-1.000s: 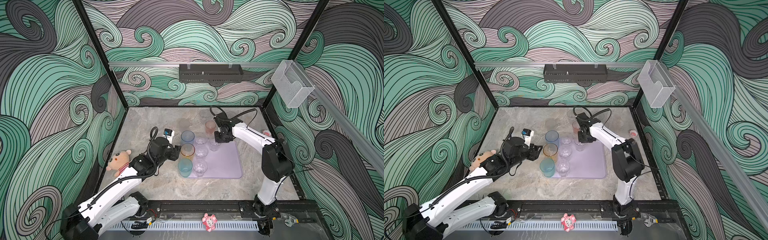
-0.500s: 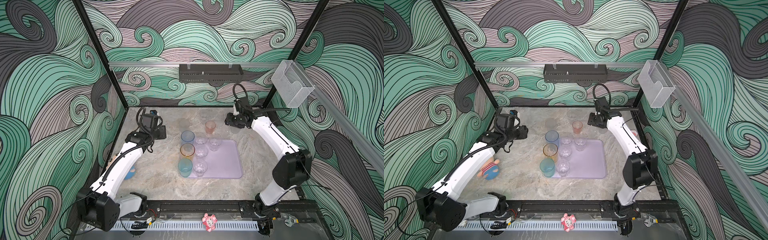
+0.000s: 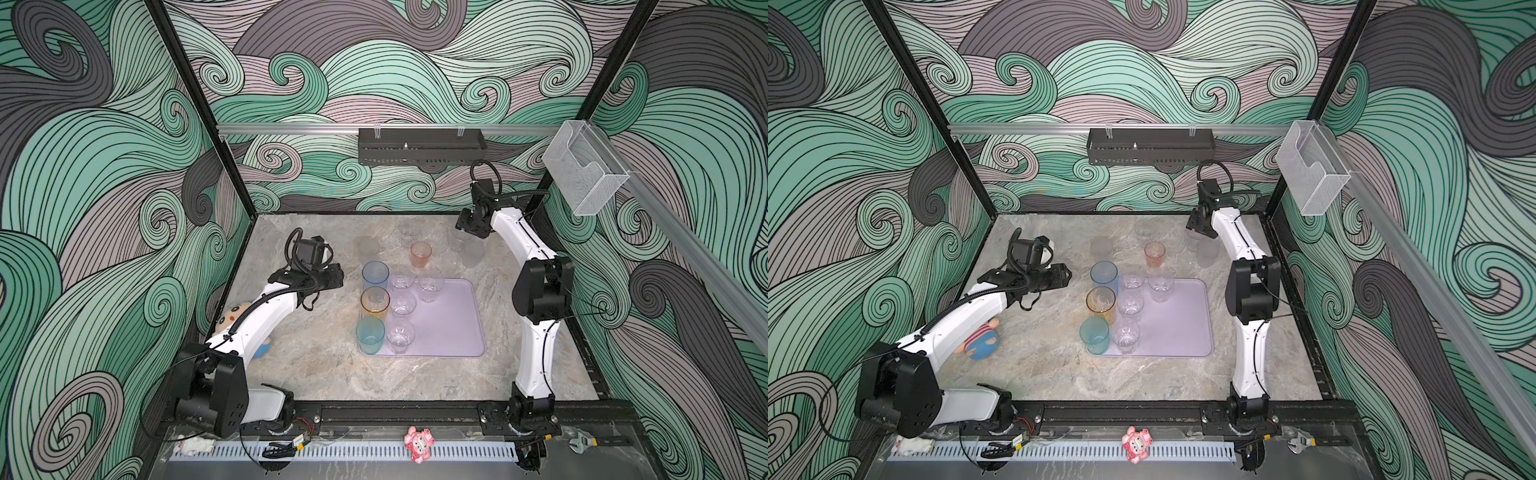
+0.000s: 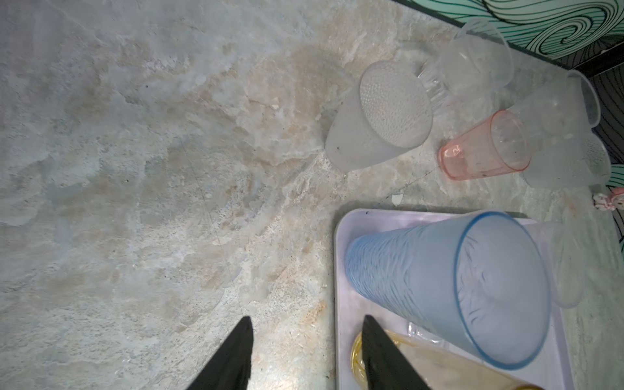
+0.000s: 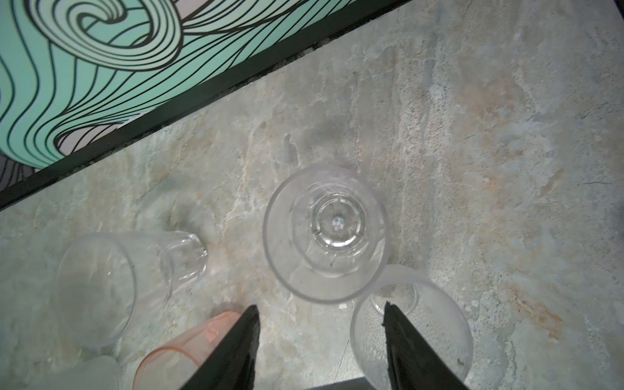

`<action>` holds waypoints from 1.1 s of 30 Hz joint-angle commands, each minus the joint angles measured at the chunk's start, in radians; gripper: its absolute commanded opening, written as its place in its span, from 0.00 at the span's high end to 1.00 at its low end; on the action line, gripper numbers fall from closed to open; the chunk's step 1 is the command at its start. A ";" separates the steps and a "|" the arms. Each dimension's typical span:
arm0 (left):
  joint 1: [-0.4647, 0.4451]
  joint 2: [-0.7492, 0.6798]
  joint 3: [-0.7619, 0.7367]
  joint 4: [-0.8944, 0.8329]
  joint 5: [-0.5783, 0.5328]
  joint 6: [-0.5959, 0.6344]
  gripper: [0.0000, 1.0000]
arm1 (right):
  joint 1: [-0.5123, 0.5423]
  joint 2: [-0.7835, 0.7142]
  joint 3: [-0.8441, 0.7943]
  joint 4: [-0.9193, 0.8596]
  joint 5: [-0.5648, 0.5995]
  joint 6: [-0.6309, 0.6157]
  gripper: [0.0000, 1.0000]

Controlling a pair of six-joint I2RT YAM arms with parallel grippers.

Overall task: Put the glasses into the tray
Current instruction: 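Lower the right gripper around the clear glass and close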

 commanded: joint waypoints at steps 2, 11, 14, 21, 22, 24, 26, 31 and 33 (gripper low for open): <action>0.004 0.001 0.010 0.058 0.042 0.022 0.45 | -0.021 0.086 0.084 -0.067 0.019 -0.020 0.42; 0.004 0.053 0.036 0.071 0.080 -0.010 0.45 | -0.040 0.197 0.192 -0.072 -0.002 -0.032 0.55; 0.004 0.093 0.057 0.071 0.094 -0.023 0.45 | -0.042 0.222 0.203 -0.071 -0.008 -0.028 0.60; 0.004 0.172 0.095 0.019 0.122 -0.049 0.44 | -0.040 0.237 0.192 -0.070 -0.004 -0.024 0.72; 0.003 0.167 0.089 0.022 0.114 -0.047 0.44 | -0.040 0.235 0.192 -0.069 0.001 -0.026 0.72; 0.004 0.152 0.079 0.029 0.101 -0.041 0.43 | -0.040 0.234 0.192 -0.068 0.004 -0.028 0.75; 0.004 0.145 0.075 0.030 0.090 -0.034 0.43 | -0.039 0.234 0.195 -0.065 0.001 -0.027 0.79; 0.002 0.136 0.076 0.023 0.084 -0.031 0.44 | -0.030 0.209 0.205 -0.066 -0.013 -0.030 0.91; 0.001 0.131 0.073 0.029 0.082 -0.036 0.44 | -0.022 0.186 0.203 -0.068 -0.010 -0.031 0.93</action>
